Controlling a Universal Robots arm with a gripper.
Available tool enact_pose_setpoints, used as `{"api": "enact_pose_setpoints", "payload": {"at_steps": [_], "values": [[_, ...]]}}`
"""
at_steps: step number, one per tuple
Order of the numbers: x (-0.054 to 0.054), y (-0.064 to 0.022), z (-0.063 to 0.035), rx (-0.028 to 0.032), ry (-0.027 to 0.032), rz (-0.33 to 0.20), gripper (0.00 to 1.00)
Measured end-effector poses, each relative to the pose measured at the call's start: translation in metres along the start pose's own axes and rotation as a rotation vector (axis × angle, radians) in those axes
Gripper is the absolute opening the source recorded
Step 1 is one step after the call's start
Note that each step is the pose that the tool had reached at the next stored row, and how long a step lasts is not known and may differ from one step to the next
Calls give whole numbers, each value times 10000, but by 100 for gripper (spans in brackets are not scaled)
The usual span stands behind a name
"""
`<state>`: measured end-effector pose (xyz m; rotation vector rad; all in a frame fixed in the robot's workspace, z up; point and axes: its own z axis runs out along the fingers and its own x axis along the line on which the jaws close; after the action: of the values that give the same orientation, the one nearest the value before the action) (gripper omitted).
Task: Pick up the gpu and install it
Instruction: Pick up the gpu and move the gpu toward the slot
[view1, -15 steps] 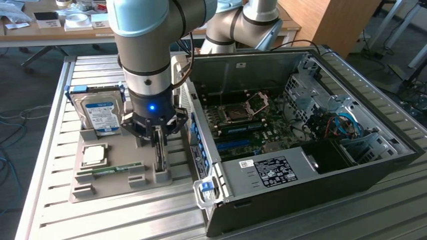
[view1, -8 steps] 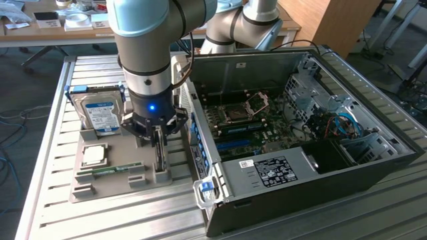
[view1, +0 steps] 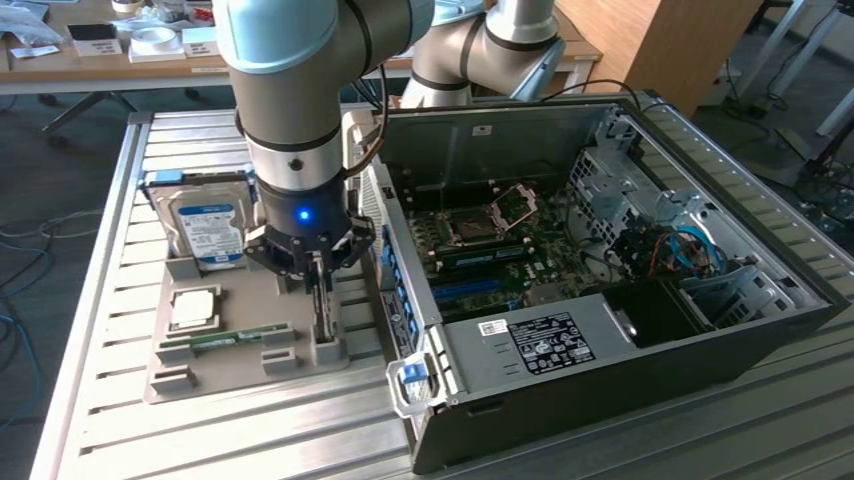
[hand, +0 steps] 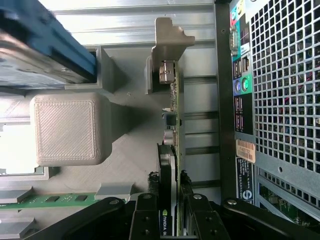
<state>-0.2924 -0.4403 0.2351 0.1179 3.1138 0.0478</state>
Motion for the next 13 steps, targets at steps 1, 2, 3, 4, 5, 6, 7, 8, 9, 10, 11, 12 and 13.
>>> {"api": "enact_pose_setpoints", "payload": {"at_steps": [1,2,3,4,5,6,7,8,9,10,11,12,13], "values": [[0,0,0,0,0,0,27],[0,0,0,0,0,0,27],[0,0,0,0,0,0,27],[0,0,0,-1,-1,0,27],[0,0,0,0,0,0,27],[0,0,0,0,0,0,27],[0,0,0,0,0,0,27],[0,0,0,0,0,-1,27],[0,0,0,0,1,-23,27],[0,0,0,-1,1,-65,27],[0,0,0,-2,2,-91,27],[0,0,0,-2,3,-96,27],[0,0,0,-3,3,-96,27]]}}
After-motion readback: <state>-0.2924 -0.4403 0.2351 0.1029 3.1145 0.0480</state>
